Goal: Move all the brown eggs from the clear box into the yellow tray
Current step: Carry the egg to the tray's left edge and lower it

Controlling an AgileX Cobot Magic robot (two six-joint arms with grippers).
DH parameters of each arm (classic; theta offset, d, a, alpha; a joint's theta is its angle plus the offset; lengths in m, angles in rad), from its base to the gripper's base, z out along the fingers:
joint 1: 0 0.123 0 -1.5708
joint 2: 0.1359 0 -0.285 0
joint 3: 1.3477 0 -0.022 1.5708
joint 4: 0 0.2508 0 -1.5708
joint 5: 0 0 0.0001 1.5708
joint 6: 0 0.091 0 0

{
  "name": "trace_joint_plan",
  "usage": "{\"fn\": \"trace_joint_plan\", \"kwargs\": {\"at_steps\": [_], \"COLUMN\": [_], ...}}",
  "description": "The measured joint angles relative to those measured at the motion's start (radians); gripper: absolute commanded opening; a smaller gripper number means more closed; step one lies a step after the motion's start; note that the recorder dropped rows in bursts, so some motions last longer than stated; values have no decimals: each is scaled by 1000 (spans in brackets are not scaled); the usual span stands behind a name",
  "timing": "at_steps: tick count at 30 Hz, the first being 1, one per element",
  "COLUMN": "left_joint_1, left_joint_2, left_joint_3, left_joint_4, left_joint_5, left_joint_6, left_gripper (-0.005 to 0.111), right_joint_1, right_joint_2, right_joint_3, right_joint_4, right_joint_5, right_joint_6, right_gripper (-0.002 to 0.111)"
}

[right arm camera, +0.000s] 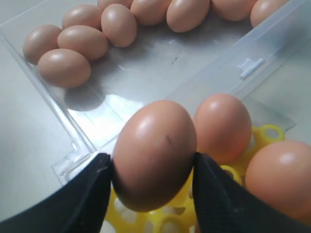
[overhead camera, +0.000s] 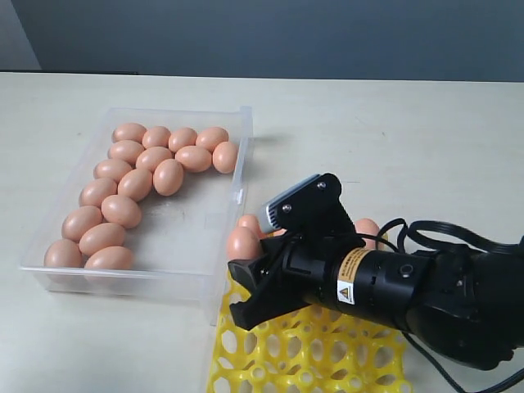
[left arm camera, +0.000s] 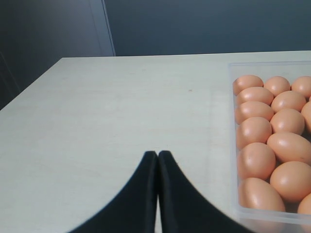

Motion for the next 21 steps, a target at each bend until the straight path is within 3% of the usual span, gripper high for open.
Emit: {"fn": "trace_joint_plan", "kwargs": {"at_steps": [6,8,9,11,21], "left_joint_1": [0,0,0,0,0], "left_joint_2": [0,0,0,0,0], "left_joint_3": [0,0,0,0,0], "left_joint_4": [0,0,0,0,0], "left_joint_5": [0,0,0,0,0], "left_joint_6": [0,0,0,0,0], "left_gripper": [0,0,0,0,0], "right_joint_1": [0,0,0,0,0], "right_joint_2": [14,14,14,14,14], "right_joint_3": [0,0,0,0,0], "right_joint_4": [-8,-10,-10,-10,-10], "right_joint_5": [-2,-2,-2,-2,-2], "right_joint_6": [4,8,13,20,24], "right_gripper": [4,16,29,44,46]}}
